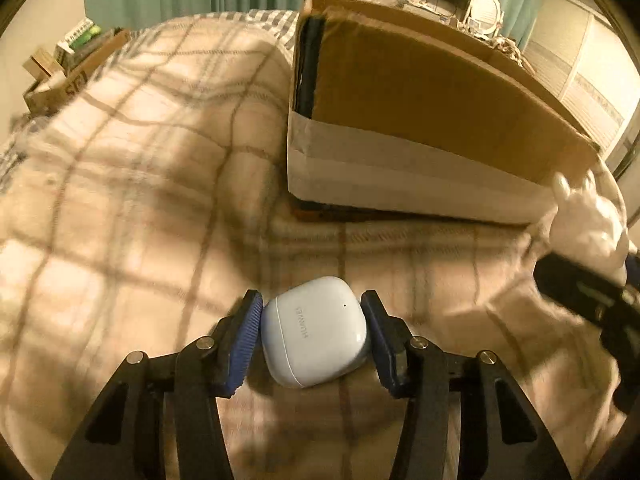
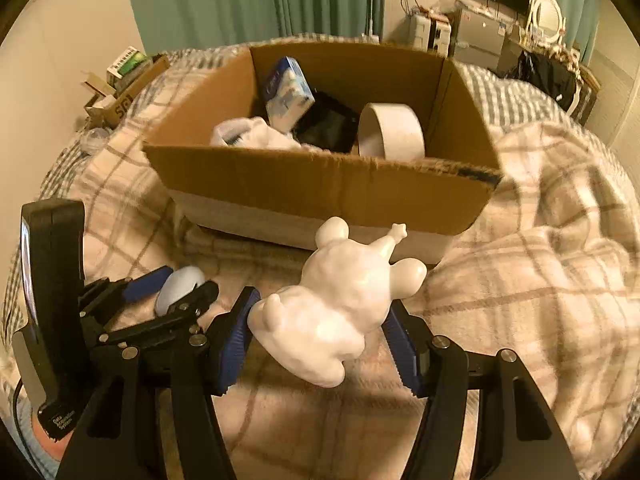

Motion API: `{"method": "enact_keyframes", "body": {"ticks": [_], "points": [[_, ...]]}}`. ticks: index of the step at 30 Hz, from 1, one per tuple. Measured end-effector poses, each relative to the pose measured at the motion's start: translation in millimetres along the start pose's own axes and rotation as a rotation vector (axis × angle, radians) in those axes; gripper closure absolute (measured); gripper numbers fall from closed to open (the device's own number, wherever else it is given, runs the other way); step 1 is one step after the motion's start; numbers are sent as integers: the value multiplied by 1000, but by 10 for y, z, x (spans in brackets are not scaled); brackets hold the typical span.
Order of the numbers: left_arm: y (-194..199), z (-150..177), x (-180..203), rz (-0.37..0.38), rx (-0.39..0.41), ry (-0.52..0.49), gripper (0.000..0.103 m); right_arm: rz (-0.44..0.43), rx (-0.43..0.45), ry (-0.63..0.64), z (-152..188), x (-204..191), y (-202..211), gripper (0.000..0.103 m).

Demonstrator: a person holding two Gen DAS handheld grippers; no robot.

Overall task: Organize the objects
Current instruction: 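Drop the bear figurine into the box with the right tool while the left drops the earbud case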

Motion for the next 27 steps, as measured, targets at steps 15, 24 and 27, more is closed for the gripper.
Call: {"method": "enact_keyframes", "body": {"ticks": [15, 24, 27], "points": [[1241, -343, 105, -4, 177, -3, 51, 20, 240, 34, -284, 95, 1251, 42], [1735, -1343, 374, 53, 272, -55, 51, 27, 432, 60, -1176, 262, 1946, 42], [1746, -1631, 478, 33, 295, -95, 51, 21, 461, 46, -1433, 344, 1943, 42]]}}
Point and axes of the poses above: each gripper's, at about its wrist camera, not at the fingertips, and y roughly against the way its jaws point, x to its right, z to its underside, the point moved 4 cm from there along -y, roughly the way its jaws point, and after that the axes turned 6 degrees about -x, right-handed, at the moved point
